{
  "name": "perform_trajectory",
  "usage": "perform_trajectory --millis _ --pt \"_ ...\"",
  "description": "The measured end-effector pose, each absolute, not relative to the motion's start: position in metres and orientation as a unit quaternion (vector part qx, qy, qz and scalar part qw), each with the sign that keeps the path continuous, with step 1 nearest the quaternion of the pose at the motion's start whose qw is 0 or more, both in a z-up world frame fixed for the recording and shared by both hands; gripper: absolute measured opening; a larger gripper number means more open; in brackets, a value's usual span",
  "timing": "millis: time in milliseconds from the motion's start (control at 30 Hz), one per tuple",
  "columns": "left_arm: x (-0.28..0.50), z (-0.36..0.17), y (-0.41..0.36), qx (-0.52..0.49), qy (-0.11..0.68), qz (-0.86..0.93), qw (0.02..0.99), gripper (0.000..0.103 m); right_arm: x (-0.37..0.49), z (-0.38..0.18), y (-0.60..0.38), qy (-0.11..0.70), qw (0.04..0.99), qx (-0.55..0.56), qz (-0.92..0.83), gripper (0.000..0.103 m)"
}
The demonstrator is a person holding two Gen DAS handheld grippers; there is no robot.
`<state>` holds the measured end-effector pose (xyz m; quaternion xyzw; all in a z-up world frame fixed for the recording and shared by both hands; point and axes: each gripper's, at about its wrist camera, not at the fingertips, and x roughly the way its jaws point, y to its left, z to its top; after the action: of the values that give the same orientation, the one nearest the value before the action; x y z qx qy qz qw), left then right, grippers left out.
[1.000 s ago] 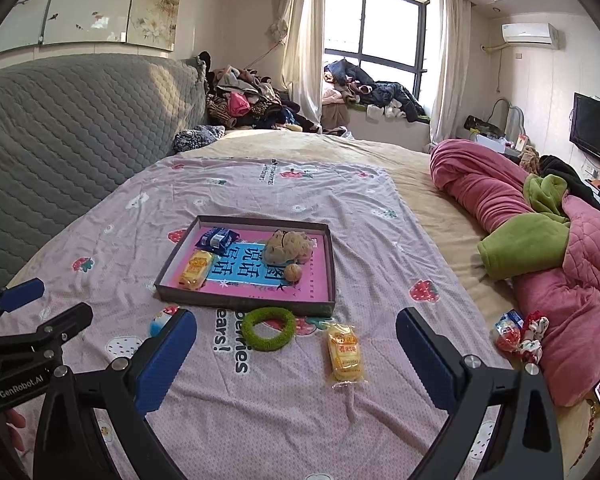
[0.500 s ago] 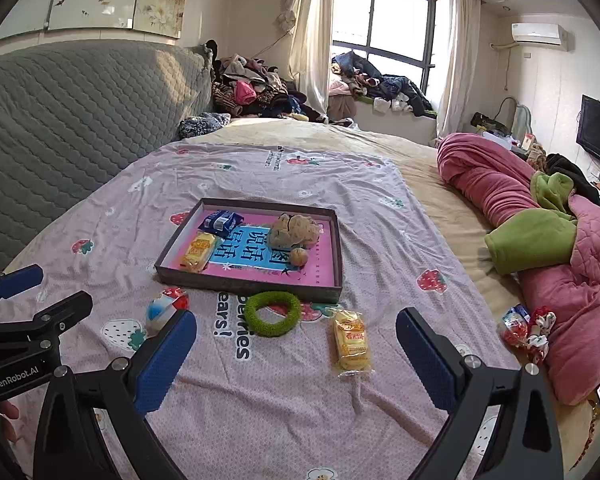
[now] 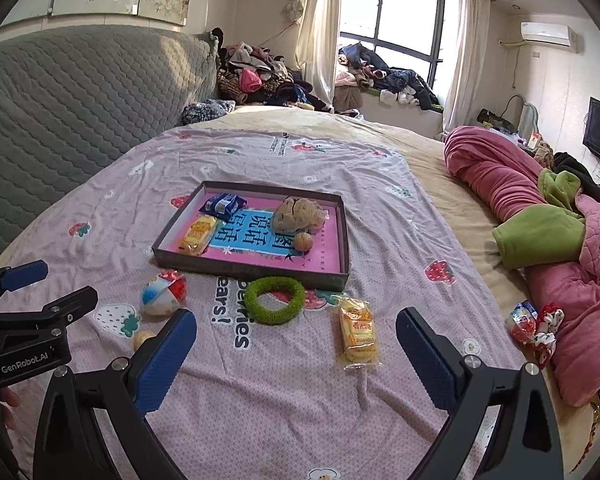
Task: Organize objects
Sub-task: 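Move the left tool toward the wrapped egg toy while the right tool approaches the green ring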
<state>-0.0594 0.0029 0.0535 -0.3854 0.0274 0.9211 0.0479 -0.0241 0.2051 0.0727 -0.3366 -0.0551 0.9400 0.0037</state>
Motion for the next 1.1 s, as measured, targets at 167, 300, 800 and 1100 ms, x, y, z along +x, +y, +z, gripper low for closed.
perform_trajectory --millis 167,300,800,1100 --pt "-0.064 0.044 0.006 -0.390 0.036 0.919 0.049 0.083 -0.030 0.062 0.202 -0.060 0.001 -0.345 0.937 0.101" --pt "-0.067 0.038 0.008 -0.398 0.039 0.915 0.051 0.083 -0.035 0.053 0.198 -0.067 -0.001 -0.352 0.934 0.101" --pt "-0.088 0.008 0.015 -0.427 0.048 0.901 0.050 0.083 -0.056 0.027 0.192 -0.082 -0.011 -0.373 0.924 0.101" --pt "-0.102 -0.002 0.019 -0.438 0.049 0.896 0.049 0.083 -0.073 0.013 0.191 -0.089 -0.017 -0.383 0.919 0.101"
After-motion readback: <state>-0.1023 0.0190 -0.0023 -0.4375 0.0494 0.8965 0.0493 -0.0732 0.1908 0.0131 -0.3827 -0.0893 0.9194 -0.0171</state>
